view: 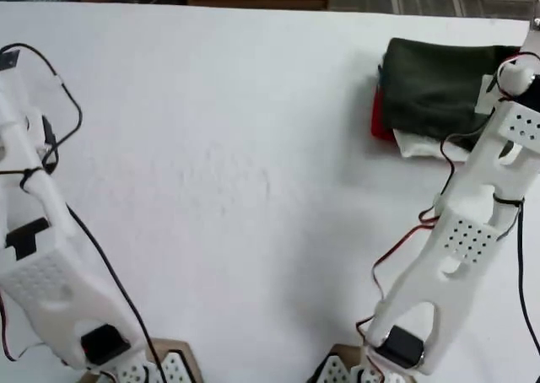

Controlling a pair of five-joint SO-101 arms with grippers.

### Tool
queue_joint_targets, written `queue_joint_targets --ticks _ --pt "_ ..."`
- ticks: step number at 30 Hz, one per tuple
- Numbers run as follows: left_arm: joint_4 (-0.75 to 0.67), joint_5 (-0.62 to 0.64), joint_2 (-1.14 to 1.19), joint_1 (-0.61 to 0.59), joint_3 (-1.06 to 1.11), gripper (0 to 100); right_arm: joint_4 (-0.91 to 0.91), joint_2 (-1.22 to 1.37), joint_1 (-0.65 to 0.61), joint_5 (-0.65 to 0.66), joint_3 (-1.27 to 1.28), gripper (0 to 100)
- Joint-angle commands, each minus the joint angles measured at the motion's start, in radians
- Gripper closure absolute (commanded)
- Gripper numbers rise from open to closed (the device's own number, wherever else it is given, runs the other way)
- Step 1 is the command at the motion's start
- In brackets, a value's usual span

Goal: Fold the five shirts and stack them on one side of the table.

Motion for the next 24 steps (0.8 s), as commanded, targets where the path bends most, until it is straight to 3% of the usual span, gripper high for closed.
queue_joint_targets --ticks 1,5,15,24 --pt "0.009 -0.006 -0.072 -0.009 -0.012 97 0.025 -0.028 0.03 -0.002 0.031 97.8" --pt "0.009 -0.006 -0.072 -0.011 -0.012 97 0.008 0.079 0.064 0.002 0.044 97.9" --pt "0.014 -0.008 -0.072 -0.011 -0.013 97 -0.254 0.209 0.101 0.094 0.043 97.8" --pt "0.041 -0.133 -0.238 -0.009 -0.002 97 -0.079 0.013 0.067 0.091 -0.054 97.8"
